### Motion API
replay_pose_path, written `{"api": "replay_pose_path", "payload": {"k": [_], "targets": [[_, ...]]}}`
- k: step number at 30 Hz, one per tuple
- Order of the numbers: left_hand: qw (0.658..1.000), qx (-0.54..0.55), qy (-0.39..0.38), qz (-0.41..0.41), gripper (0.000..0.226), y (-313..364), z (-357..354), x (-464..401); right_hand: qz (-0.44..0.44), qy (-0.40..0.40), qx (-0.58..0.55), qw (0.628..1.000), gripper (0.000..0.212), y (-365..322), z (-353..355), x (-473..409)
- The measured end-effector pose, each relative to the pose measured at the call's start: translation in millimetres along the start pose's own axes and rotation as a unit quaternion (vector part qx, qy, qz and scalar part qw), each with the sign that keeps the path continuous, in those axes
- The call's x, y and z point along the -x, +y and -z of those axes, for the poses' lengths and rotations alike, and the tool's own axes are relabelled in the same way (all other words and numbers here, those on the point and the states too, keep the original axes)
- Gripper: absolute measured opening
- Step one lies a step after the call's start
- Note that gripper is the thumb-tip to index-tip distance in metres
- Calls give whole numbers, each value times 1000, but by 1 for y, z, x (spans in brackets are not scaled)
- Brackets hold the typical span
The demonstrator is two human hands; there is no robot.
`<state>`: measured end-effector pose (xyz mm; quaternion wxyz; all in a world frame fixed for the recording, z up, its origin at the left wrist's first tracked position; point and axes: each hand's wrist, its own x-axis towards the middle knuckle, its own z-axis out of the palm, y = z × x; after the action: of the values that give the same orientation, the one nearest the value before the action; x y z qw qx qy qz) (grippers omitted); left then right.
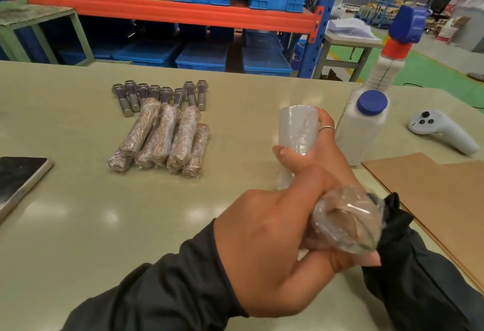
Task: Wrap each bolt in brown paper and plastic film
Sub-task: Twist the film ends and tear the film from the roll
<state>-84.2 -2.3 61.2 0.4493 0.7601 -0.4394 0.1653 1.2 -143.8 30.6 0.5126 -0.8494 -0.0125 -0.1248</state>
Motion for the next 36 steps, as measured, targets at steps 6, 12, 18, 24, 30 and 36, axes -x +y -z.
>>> {"api": "replay_pose_path", "payload": {"k": [6,12,18,24,30,36], "targets": [[995,77,56,34,32,-4,10,3,-26,-32,-2,999,73,2,0,9],[910,406,15,86,16,-2,23,8,-80,-63,43,994,63,4,19,2],[798,483,80,353,36,-33,18,6,-167,-63,161,971,82,8,31,6],[734,513,69,440,43,-46,1,5,-38,27,263,964,61,4,21,9],[726,500,51,469,32,-52,-4,4,35,-18,326,945,24,9,20,10],[741,474,64,471,36,-56,-8,4,73,-39,427,901,22,-1,8,15]]}}
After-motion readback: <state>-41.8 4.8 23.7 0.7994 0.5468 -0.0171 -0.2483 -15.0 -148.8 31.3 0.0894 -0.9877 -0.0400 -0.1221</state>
